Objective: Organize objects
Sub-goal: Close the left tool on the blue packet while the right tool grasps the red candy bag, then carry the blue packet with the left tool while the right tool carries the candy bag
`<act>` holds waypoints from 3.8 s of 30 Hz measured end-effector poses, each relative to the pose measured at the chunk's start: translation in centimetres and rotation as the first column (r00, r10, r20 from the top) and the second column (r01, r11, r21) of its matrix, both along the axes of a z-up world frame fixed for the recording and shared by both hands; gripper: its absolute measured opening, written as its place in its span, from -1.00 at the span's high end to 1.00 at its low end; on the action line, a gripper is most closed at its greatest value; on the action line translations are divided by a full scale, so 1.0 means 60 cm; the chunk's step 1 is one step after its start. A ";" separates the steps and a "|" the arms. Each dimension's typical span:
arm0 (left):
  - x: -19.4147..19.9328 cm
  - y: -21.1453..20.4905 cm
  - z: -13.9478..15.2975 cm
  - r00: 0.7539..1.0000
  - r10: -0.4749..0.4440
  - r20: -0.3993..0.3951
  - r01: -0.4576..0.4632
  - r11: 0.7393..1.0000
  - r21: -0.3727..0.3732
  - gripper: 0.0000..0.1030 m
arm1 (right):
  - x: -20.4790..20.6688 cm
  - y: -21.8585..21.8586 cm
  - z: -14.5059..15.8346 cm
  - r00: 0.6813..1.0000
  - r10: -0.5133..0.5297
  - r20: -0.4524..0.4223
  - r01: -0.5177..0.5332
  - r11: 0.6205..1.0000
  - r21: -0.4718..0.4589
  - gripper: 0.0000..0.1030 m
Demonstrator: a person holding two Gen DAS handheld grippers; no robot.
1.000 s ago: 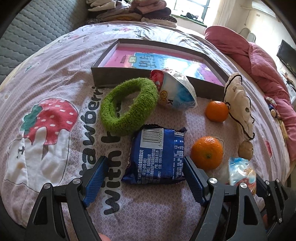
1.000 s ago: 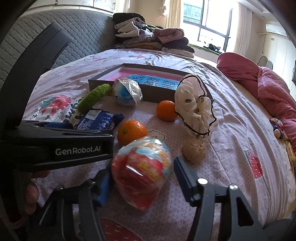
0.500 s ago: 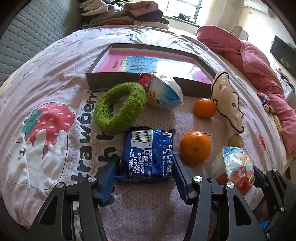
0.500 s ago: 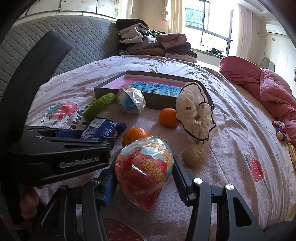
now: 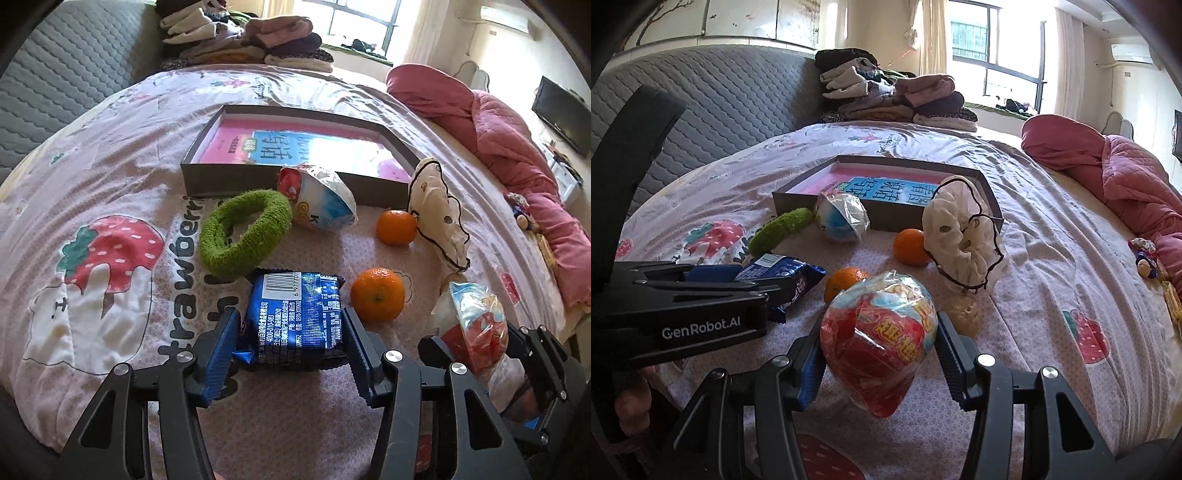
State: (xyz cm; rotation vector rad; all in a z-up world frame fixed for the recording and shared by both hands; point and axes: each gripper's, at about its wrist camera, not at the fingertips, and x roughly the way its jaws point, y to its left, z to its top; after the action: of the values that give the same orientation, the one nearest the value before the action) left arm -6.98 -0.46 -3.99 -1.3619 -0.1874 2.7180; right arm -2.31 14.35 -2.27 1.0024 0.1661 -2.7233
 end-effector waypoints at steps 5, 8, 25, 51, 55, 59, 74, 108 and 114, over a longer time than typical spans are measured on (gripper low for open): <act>0.005 -0.004 0.007 1.000 0.003 -0.018 -0.003 1.000 0.008 -0.09 | 0.003 0.002 0.004 1.000 0.000 -0.008 0.000 1.000 -0.007 -0.05; 0.012 -0.003 0.017 0.999 -0.003 -0.034 0.003 1.000 0.009 -0.09 | 0.003 0.003 0.008 1.000 0.001 -0.018 -0.001 1.000 -0.013 -0.05; 0.023 -0.002 0.079 0.995 -0.025 -0.095 0.031 0.998 0.055 -0.09 | -0.001 0.018 0.031 0.998 -0.011 -0.060 0.009 0.999 -0.033 -0.05; -0.036 -0.012 0.142 0.983 -0.001 -0.183 0.003 1.000 0.013 -0.09 | -0.067 0.025 0.129 0.981 -0.006 -0.194 -0.002 0.999 -0.040 -0.05; -0.053 -0.013 0.142 0.981 0.006 -0.192 -0.006 1.000 0.005 -0.09 | -0.084 0.022 0.132 0.980 -0.001 -0.199 -0.006 0.999 -0.036 -0.05; -0.075 -0.012 0.139 0.981 0.001 -0.192 -0.002 1.000 -0.004 -0.09 | -0.106 0.015 0.138 0.978 0.007 -0.208 -0.012 1.000 -0.022 -0.05; -0.164 -0.021 0.135 0.979 0.009 -0.202 -0.016 0.999 -0.034 -0.09 | -0.218 0.004 0.152 0.978 0.009 -0.209 -0.006 1.000 0.014 -0.05; -0.362 -0.050 0.000 0.997 0.059 0.042 -0.056 0.996 -0.076 -0.09 | -0.396 0.045 0.001 0.979 0.031 0.201 -0.036 0.999 0.021 -0.06; -0.365 -0.052 0.000 0.997 0.054 0.047 -0.050 0.996 -0.074 -0.10 | -0.406 0.044 -0.018 0.967 0.020 0.255 -0.032 0.998 0.045 -0.06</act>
State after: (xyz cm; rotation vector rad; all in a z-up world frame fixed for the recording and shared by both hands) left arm -28.90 -3.57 -3.99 -1.4647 -0.1305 2.7610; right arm -26.65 16.98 -3.34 1.3416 0.1998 -2.5478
